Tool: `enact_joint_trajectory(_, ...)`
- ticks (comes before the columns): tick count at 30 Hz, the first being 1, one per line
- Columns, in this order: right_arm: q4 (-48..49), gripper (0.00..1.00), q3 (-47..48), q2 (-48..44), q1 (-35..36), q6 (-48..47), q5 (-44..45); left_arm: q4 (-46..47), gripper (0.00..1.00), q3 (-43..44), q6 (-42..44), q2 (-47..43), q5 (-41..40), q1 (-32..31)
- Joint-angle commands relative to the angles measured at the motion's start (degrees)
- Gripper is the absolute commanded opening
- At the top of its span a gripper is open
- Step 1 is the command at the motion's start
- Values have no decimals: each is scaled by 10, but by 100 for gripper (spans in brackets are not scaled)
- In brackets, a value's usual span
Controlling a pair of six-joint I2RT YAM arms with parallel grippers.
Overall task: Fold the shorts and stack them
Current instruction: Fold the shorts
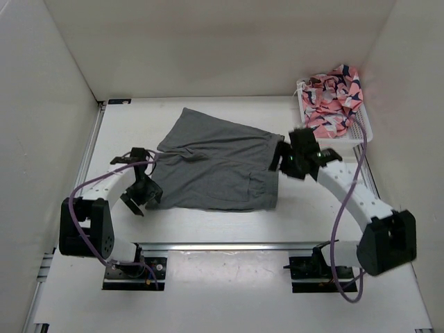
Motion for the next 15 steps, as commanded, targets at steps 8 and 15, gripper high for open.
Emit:
enact_joint_trajectory(8,59,84,-321,-273,-15,240,-151,93,81,-40,-27,1,68,16)
enact_joint_trajectory(15,184,80,-372,-199,-21,322,-216,100,10,-15,-14,45,48,16)
